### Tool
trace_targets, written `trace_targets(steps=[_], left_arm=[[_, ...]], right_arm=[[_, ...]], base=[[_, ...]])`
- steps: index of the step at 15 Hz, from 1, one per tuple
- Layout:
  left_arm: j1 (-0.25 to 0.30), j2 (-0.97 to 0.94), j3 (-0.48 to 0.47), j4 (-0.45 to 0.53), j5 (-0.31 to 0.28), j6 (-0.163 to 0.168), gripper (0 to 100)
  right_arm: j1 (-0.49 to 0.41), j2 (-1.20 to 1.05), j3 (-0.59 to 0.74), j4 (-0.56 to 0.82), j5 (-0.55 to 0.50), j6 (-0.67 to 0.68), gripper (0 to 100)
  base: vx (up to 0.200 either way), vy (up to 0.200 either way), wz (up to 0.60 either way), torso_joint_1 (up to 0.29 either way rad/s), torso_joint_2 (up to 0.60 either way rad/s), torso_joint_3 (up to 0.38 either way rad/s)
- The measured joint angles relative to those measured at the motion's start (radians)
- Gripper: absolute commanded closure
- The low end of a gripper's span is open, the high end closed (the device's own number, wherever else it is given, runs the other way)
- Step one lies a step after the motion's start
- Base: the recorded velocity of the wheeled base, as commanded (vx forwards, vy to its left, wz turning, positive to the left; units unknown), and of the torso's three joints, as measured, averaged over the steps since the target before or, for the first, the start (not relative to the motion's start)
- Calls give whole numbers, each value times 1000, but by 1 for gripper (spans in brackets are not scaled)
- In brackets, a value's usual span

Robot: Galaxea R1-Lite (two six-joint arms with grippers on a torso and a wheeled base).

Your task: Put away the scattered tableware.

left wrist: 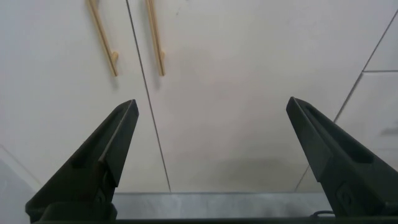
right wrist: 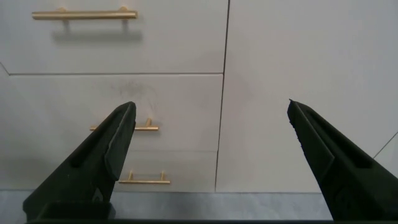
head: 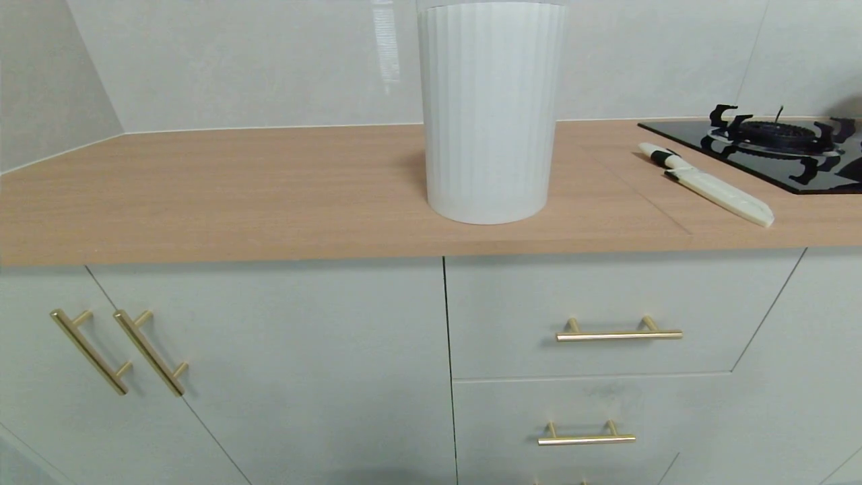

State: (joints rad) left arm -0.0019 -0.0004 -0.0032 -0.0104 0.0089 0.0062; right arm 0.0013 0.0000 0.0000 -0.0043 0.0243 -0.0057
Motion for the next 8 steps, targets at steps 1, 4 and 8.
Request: trace_targets(steps=[1,4,8], left_arm=[[0,0,0,1,-1,0,0],[1,0,0,0,-1,0,0],[0,0,0,0,-1,0,0]], right_arm=[[0,0,0,0,0,0,0],[1,0,0,0,-1,0,0],[0,0,0,0,-2,0,0]], base=[[0,0,0,0,0,0],[0,0,0,0,0,0],[0,0,0,0,0,0]])
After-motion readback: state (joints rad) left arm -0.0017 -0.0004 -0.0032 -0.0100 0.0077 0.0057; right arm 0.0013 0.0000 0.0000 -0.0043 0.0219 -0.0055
